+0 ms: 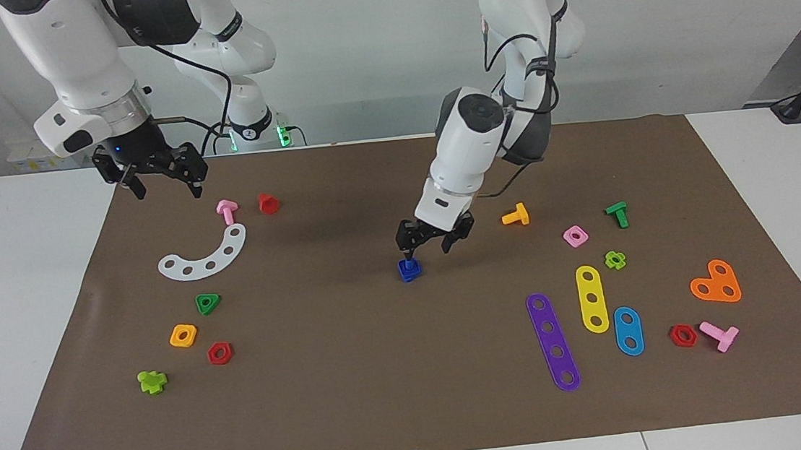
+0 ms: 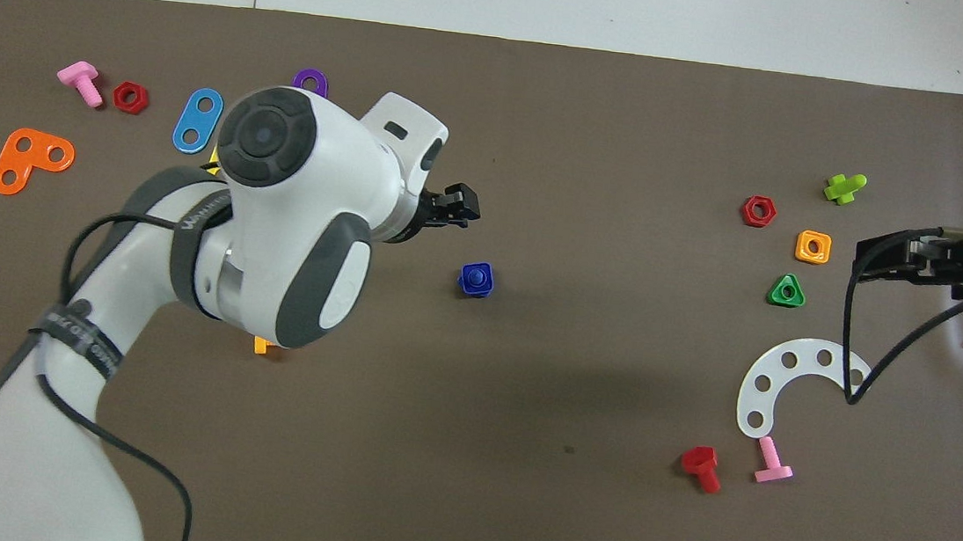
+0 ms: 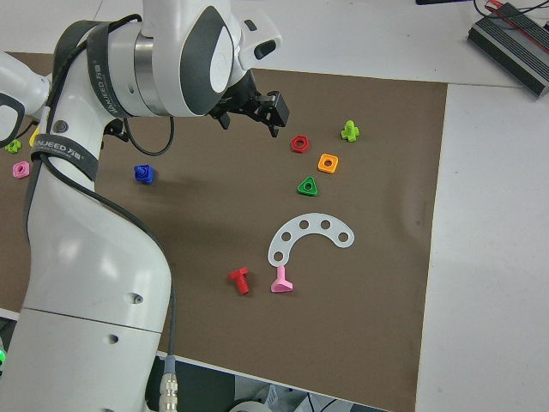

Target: Unscrew and place screws in storage area

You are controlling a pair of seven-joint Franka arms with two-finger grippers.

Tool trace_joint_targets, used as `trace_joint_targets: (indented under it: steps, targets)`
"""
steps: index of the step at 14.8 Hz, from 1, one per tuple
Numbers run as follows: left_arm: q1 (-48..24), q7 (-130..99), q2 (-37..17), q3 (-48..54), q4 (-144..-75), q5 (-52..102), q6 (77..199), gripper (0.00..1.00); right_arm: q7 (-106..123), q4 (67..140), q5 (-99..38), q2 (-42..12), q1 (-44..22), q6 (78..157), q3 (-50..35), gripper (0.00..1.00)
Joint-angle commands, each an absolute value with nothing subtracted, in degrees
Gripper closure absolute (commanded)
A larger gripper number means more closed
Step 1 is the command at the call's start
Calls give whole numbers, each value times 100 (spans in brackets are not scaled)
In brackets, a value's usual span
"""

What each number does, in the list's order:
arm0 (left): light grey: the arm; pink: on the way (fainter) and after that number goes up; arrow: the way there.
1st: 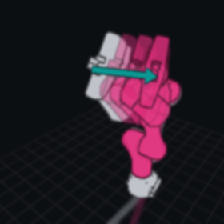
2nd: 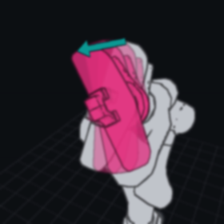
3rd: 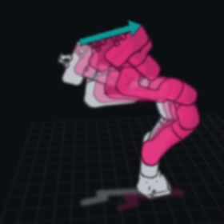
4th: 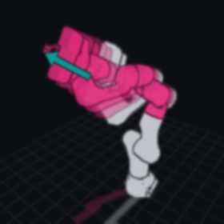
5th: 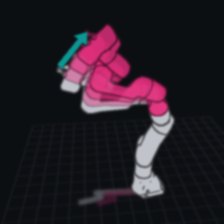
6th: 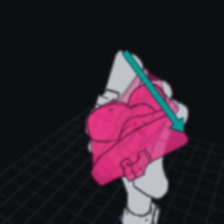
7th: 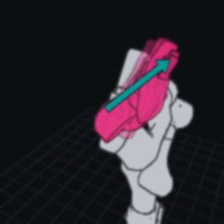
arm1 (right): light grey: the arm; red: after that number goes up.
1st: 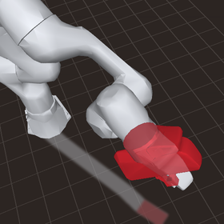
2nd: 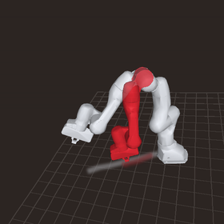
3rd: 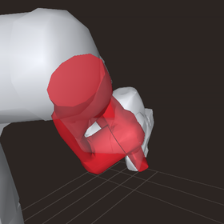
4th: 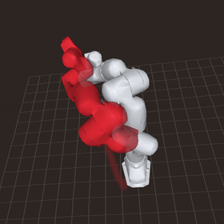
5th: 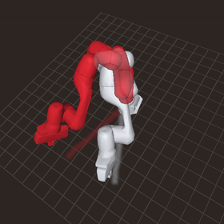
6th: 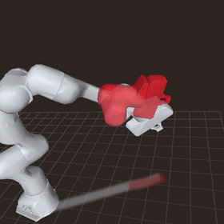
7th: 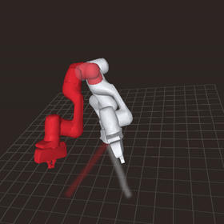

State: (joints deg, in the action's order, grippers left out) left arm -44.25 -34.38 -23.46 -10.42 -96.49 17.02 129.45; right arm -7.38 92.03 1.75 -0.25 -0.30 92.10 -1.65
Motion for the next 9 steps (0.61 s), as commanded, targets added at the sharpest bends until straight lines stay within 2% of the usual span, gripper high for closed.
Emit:
trace_joint_targets:
  steps: [1, 3, 7, 9]
  targets:
    - [-4631, -3463, -2636, -1169, -9580, 1635, 13104, 17, -791, 9290, 176, 79, 26, 9176, -211, 0]
    - [-4755, -3463, -2786, -1160, -9685, 1512, 13314, 19, -791, 9290, 176, 79, 26, 9176, -211, 0]
    - [-4851, -3419, -2777, -1160, -9913, 1337, 13377, 27, -791, 9290, 176, 79, 26, 9176, -211, 0]
    - [-4860, -3410, -2760, -1151, -10002, 1099, 13403, 28, -791, 9290, 176, 79, 26, 9176, -211, 0]
